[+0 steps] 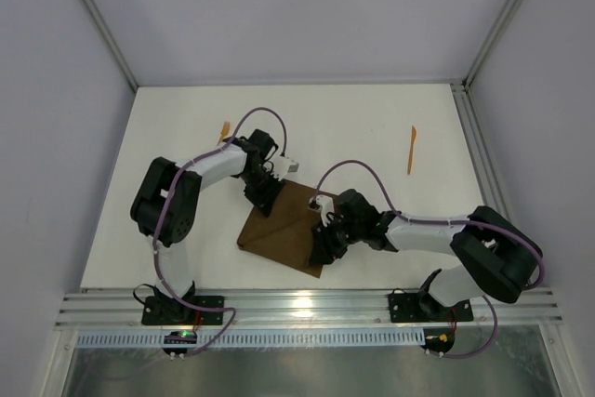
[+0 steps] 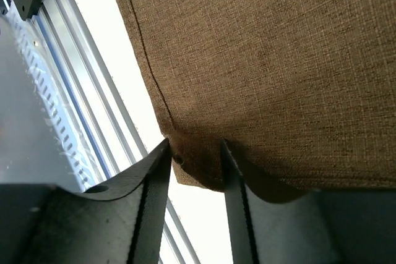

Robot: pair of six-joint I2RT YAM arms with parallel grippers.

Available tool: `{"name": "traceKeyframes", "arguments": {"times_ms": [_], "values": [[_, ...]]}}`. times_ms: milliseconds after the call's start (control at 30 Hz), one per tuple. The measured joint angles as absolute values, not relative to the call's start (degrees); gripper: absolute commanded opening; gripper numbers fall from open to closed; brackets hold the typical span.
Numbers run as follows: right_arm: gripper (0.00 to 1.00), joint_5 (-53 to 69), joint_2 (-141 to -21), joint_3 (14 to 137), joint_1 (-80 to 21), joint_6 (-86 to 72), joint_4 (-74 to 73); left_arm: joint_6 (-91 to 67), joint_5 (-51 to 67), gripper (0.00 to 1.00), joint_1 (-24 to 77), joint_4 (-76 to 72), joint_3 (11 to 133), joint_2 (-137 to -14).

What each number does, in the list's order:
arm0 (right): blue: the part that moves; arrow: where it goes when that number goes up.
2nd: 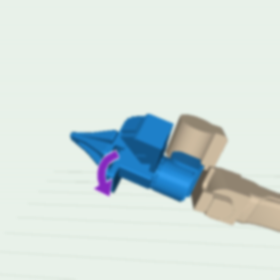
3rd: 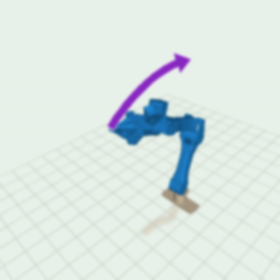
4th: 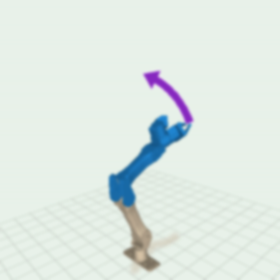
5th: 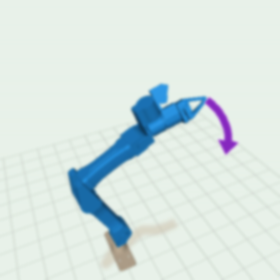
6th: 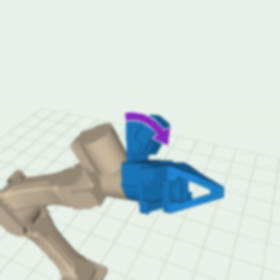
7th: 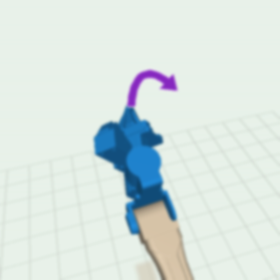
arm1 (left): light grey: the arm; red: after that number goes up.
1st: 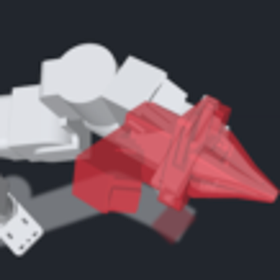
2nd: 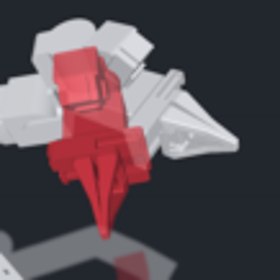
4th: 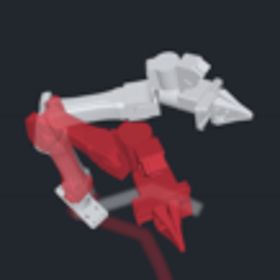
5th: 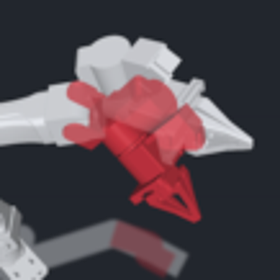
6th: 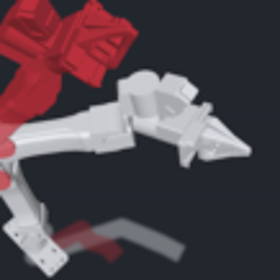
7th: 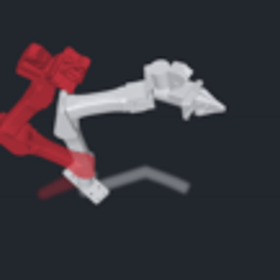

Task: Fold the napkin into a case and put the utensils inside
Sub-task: Fold the top corner of the square-folded napkin at the center of the board, then smooth out the upper triangle-folded napkin at the center of the board.

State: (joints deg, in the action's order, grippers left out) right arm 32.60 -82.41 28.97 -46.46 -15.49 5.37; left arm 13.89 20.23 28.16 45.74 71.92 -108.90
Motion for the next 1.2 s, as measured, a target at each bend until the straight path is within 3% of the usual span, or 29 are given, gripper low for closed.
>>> {"name": "traceKeyframes", "arguments": {"times_ms": [467,600,733,900,1200], "values": [[0.50,31.86,-67.66,26.39,-48.62,-16.88,1.89,18.98,23.18,0.29,28.12,49.87,73.03,-105.43],[0.18,27.92,-65.23,26.63,-47.55,-20.32,1.56,22.20,25.23,0.29,28.12,53.52,72.99,-100.25],[0.03,26.11,-66.92,27.94,-40.42,-24.95,5.56,25.85,25.89,0.28,28.97,56.86,70.70,-92.20],[0.03,23.40,-77.30,32.40,-32.99,-29.32,11.33,27.31,24.49,0.28,32.49,58.19,62.24,-87.20],[0.03,18.41,-88.86,32.53,-27.55,-33.39,17.10,25.76,16.23,0.27,33.30,53.84,54.11,-91.39]]}}
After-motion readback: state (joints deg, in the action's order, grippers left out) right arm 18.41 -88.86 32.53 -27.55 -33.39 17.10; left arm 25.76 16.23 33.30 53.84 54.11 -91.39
